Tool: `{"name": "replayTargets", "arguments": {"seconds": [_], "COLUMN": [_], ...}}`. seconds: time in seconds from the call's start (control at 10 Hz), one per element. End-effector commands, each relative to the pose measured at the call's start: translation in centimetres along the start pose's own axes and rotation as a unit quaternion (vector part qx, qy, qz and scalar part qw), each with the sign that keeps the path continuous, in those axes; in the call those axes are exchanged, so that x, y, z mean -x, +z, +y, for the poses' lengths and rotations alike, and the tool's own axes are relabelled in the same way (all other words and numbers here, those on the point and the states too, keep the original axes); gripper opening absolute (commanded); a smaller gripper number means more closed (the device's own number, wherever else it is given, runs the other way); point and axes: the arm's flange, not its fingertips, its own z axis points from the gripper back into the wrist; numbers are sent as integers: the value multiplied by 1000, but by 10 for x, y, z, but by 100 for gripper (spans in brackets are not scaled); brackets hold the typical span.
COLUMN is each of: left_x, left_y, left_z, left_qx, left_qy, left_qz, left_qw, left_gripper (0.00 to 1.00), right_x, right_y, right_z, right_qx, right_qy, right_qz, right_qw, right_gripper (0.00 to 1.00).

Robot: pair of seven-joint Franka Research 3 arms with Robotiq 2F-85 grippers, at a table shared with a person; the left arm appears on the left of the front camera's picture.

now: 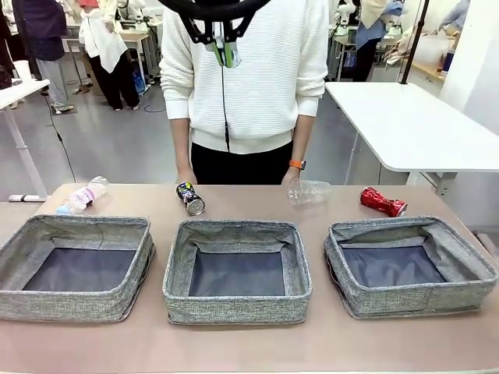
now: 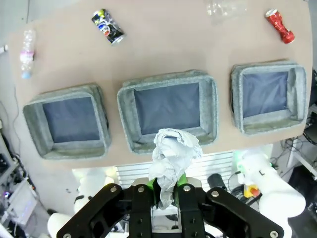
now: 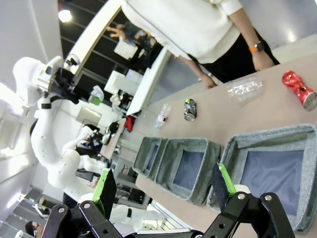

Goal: Sort the waste into the appropriate baskets.
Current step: Pick up the waste item pointed out by the person.

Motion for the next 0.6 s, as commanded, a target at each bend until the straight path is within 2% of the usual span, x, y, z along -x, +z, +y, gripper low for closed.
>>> {"name": "replayTargets", "arguments": {"seconds": [0.0,0.1,0.3,0.5], "left_x": [10,0,1,1], "left_y": [7,0,-7,-26], "left_z": [6,0,0,-17], "left_qx": [-7,0,-13,1], "left_qy": [-5,0,9,7], "left_qz": [-4,0,-3,-6], "left_qw": [1000,1000,1000,1000], "left_gripper": [9,9,9,9], "right_x": [-3,-3,-3,-3], "right_y": [-1,-1,-1,-1], "right_z": [1,1,1,1], "right_qx": [-7,-7,-7,-7], "right_qy": [12,12,12,12], "right_qz": [-7,-7,-7,-7], "right_qw": [1000,1000,1000,1000], "right_gripper": [100,100,100,100]}}
